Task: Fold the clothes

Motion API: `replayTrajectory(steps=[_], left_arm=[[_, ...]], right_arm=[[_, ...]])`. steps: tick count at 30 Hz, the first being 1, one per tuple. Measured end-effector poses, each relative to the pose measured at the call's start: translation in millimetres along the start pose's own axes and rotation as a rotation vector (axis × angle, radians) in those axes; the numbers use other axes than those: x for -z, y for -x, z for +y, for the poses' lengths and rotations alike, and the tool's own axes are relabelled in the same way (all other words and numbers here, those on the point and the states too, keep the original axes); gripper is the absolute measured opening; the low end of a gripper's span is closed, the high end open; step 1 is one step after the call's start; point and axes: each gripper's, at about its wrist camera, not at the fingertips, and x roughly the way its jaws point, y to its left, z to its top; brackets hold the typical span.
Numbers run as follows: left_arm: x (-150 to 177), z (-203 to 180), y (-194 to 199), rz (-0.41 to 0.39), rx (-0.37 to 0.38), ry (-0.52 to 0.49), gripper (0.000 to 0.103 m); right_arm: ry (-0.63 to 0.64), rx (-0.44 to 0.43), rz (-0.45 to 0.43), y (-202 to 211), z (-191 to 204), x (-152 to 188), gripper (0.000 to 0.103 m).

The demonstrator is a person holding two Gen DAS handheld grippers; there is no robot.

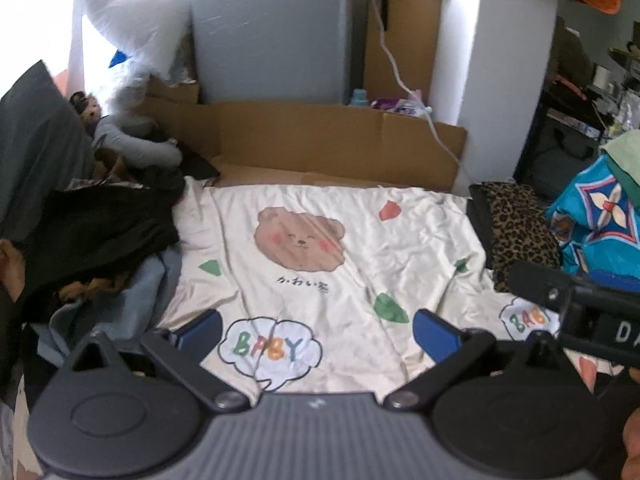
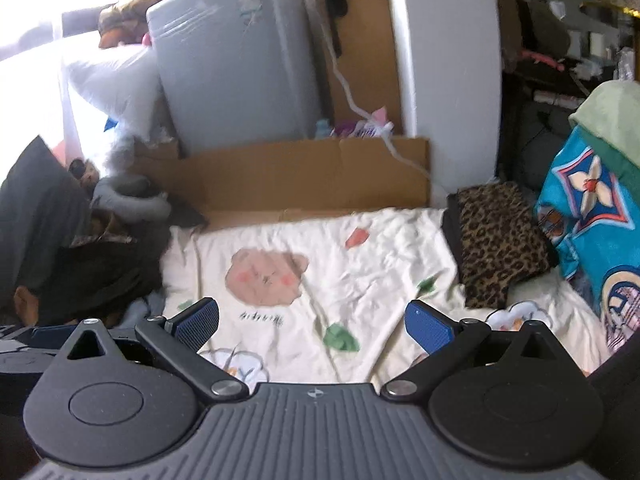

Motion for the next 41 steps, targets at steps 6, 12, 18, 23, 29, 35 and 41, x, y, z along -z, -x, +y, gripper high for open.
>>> replayTrajectory(steps=[6,12,18,23,29,35,41], left_arm=[[5,17,-4,0.012,-0.013,0.035,0.103],[8,23,-11,0.039,-0.006,0.043,0.102],[11,20,-14,0.055,0.0,0.032,0.102],[11,18,-15,0.055,-0.008,0.03,0.102],[11,17,-15,0.056,-0.011,0.027,0.102],[11,18,-17,0.066,-0.012,0.027,0.102],[12,20,-17,0.068,-0.008,0.031,0.102]], right_arm=[[0.045,0.032,0.011,-6,8,4,0.103],[0.032,0.038,0.063,-16,8,10,0.103],[0.038,0.03,0.086,-20,9,13,0.102],[0.032,0.029,0.089,-20,8,13,0.102],[0.033,0.031,0.086,-20,7,13,0.102],[0.038,0.029,0.09,-21,8,13,0.102],[0.035,0.026,0.092,-22,7,12,0.102]])
